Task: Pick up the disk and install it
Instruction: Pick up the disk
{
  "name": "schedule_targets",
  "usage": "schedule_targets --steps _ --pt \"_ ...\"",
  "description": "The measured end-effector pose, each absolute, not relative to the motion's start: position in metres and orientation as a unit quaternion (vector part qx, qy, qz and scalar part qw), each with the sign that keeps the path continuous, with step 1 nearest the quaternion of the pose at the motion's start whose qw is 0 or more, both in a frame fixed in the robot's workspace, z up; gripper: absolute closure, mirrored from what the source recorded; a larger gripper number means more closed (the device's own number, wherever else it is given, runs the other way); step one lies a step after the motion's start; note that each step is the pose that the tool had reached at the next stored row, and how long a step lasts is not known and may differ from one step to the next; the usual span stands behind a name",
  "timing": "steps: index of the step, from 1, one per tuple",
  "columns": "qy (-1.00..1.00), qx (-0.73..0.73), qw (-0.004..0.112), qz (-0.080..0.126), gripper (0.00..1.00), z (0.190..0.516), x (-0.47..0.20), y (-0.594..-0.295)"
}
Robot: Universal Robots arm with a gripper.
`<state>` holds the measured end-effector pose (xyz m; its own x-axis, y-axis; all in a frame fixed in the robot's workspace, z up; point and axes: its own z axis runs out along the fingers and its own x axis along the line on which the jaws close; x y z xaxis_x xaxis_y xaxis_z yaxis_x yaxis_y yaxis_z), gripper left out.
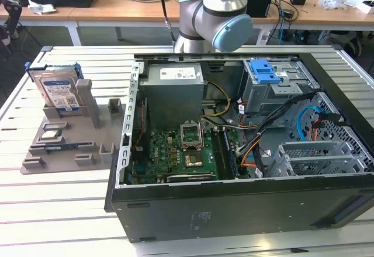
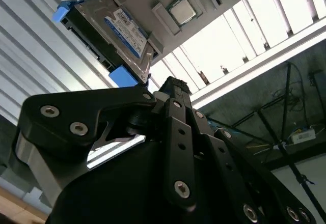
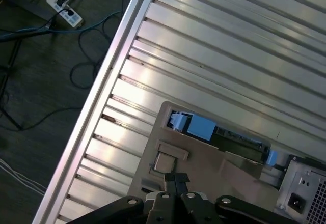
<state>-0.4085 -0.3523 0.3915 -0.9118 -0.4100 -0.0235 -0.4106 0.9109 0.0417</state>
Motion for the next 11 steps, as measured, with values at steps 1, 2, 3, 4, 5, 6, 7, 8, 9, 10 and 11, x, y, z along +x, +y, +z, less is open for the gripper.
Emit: schedule_targets --steps 1,2,3,4,5,6,7,8,9,10,11 --pt "0.976 -0.215 0.007 0.023 0.89 0.3915 -0.4085 -0.3523" --pt "0.975 -0.221 0.007 0.023 0.89 0.3915 -0.4085 -0.3523" --pt "0.973 -0.230 0.007 0.023 0.89 0.3915 -0.4085 -0.3523" --pt "0.971 -0.236 0.007 0.023 0.89 0.3915 -0.4085 -0.3523" --pt "0.970 -0.242 0.006 0.023 0.89 0.3915 -0.4085 -0.3523" --pt "0.969 -0.247 0.006 0.023 0.89 0.3915 -0.4085 -0.3523" --pt "0.967 -0.252 0.006 0.023 0.89 0.3915 -0.4085 -0.3523" --pt "0.966 -0.257 0.006 0.023 0.89 0.3915 -0.4085 -0.3523" --pt "0.965 -0.262 0.006 0.023 0.89 0.3915 -0.4085 -0.3523" --pt "0.962 -0.272 0.006 0.023 0.89 0.3915 -0.4085 -0.3523" --pt "0.960 -0.277 0.006 0.023 0.89 0.3915 -0.4085 -0.3523"
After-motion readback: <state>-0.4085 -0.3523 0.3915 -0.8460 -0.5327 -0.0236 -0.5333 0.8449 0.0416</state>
